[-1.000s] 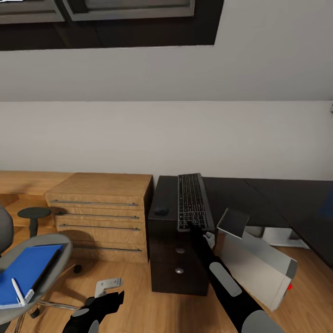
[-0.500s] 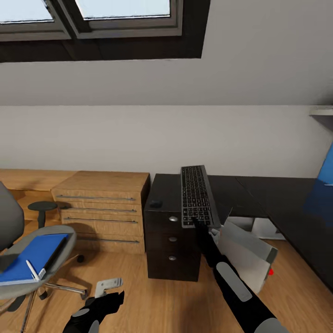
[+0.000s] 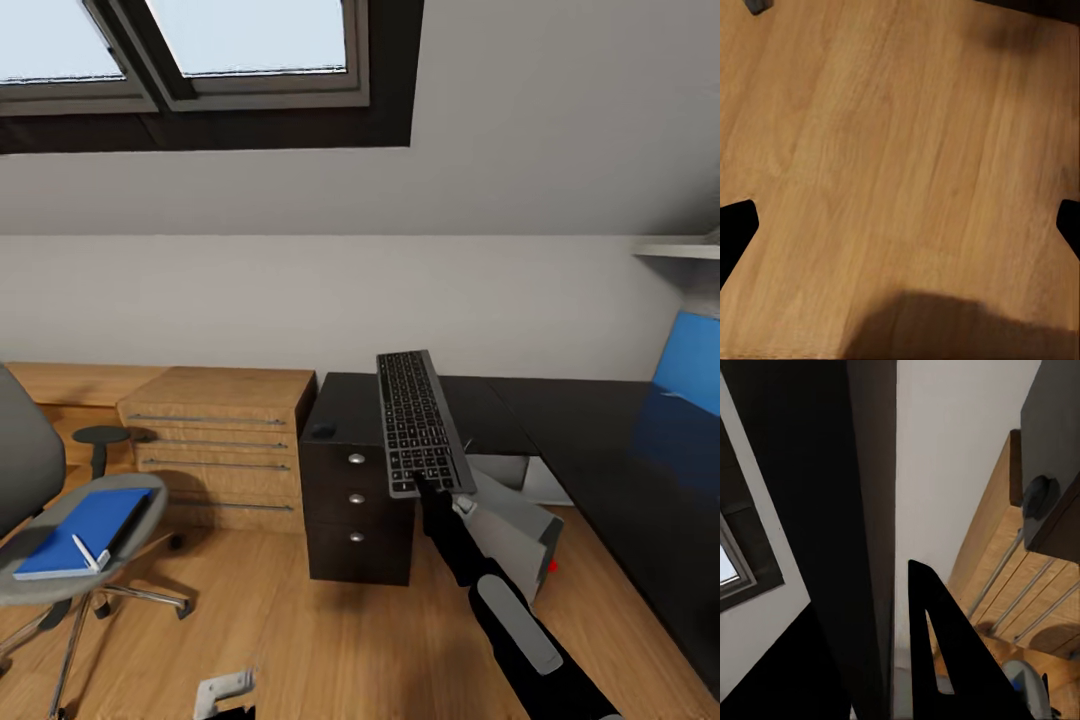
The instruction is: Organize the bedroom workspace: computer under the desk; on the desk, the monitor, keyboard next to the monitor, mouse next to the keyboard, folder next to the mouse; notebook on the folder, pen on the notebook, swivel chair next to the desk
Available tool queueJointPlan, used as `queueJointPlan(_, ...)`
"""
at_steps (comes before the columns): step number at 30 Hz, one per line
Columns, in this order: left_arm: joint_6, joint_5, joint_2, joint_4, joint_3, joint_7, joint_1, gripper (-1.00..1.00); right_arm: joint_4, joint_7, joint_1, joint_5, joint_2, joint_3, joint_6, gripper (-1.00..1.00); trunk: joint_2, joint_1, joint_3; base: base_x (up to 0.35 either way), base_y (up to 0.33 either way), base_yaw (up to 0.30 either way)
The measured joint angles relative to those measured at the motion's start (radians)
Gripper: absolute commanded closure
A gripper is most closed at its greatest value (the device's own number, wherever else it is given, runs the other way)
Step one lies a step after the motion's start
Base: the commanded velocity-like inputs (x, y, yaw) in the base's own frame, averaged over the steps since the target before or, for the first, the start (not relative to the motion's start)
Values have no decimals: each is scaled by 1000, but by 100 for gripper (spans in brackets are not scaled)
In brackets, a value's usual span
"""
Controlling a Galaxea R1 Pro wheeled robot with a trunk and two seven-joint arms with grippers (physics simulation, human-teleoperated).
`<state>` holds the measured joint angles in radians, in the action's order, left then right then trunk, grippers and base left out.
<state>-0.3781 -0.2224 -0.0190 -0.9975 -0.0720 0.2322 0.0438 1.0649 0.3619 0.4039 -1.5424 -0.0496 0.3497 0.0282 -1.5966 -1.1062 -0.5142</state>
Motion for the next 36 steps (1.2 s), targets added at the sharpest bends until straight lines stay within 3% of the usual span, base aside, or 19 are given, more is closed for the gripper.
queueJointPlan(3, 90, 0, 0, 92, 2, -2, 0, -100, 19, 0, -12, 0, 1, 1, 0, 100, 21, 12, 9, -192, -7, 0)
queueJointPlan(15, 157, 3, 1, 176, 0, 0, 0, -100, 25, -26, -15, -1, 2, -2, 2, 100, 105, 57, 47, -302, -73, 0)
queueJointPlan(19, 158, 4, 2, 179, 0, 3, 0, -100, 52, -132, -15, -6, -1, -6, 3, 100, 133, 73, 60, -317, -203, 0)
queueJointPlan(24, 158, 4, 3, 180, 0, 3, 0, -100, 113, -221, -25, -72, -24, -6, 5, 100, 168, 92, 75, -309, -207, 0)
queueJointPlan(25, 158, 3, 3, 182, 0, 3, 0, -100, 153, -266, -30, -140, -50, -6, 6, 100, 175, 96, 78, -305, -208, 0)
queueJointPlan(27, 158, 3, 2, 185, 0, 3, 0, -100, 182, -296, -38, -177, -66, -5, 7, 100, 189, 103, 85, -304, -208, 0)
queueJointPlan(29, 158, 3, 1, 186, 0, 3, 0, -100, 230, -316, -54, -200, -80, -5, 6, 100, 203, 111, 91, -304, -209, 0)
queueJointPlan(36, 159, 3, 1, 187, 0, 3, 0, -100, 231, -316, -58, -202, -83, -5, 8, 100, 252, 138, 113, -304, -209, 0)
